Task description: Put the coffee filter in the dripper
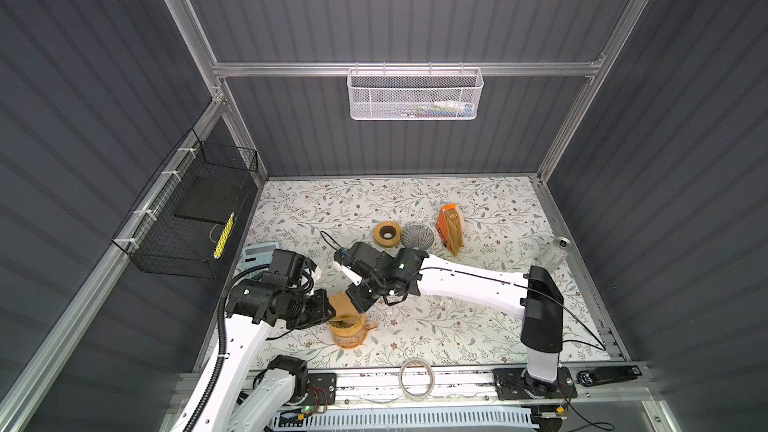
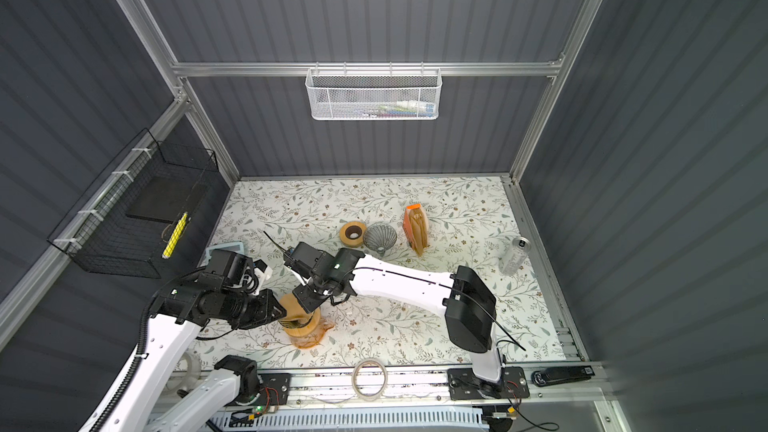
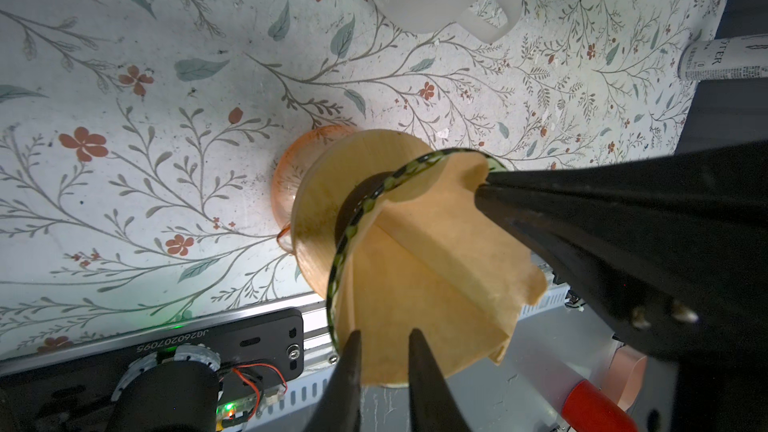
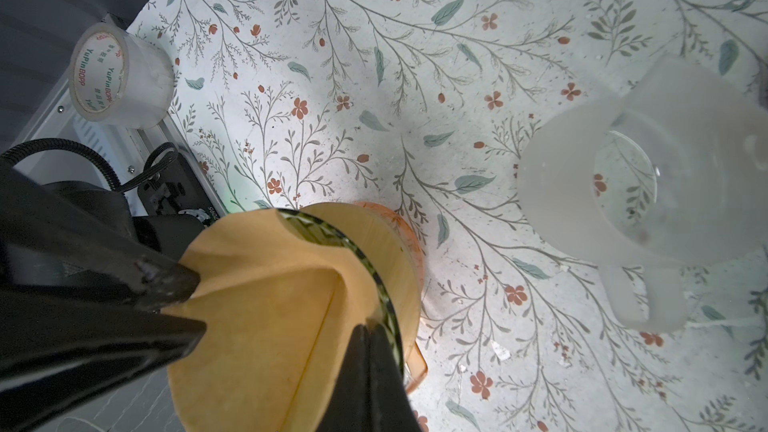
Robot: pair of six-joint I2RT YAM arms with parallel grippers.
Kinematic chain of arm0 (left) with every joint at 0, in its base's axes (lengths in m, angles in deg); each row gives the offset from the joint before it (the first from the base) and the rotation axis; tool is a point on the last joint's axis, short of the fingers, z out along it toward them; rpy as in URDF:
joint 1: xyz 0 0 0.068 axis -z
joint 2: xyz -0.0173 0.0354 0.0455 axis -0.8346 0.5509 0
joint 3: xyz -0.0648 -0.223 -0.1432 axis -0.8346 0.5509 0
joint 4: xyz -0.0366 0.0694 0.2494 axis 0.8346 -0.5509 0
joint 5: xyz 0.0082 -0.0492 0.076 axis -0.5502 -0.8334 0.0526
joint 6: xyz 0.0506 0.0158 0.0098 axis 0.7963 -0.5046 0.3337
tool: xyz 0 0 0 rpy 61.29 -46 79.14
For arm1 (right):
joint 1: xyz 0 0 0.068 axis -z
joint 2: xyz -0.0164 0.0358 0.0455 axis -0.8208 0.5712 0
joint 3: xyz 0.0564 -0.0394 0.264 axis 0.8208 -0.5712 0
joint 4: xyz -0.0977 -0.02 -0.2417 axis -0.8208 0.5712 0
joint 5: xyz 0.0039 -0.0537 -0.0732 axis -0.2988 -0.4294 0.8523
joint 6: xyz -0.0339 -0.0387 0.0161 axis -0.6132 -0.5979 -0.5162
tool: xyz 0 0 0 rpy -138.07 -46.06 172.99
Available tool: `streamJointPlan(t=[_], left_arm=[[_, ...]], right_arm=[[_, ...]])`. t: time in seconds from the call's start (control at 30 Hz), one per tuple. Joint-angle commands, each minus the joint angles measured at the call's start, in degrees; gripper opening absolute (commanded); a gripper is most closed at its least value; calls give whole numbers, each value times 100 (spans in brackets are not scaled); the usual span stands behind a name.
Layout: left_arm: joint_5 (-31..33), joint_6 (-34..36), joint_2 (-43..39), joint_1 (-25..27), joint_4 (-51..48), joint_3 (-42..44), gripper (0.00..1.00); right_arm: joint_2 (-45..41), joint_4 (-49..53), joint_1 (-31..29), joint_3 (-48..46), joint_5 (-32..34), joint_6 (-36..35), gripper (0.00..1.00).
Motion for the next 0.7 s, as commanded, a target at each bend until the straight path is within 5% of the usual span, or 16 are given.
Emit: streamJointPlan(t=[0.0, 0.67], left_arm=[[61, -11, -40, 0, -101, -102, 22], [65, 15, 6, 0, -92, -196, 22]], right_arm=[[162, 161, -25, 22, 147, -29, 6], [185, 366, -91, 295, 234, -30, 8]])
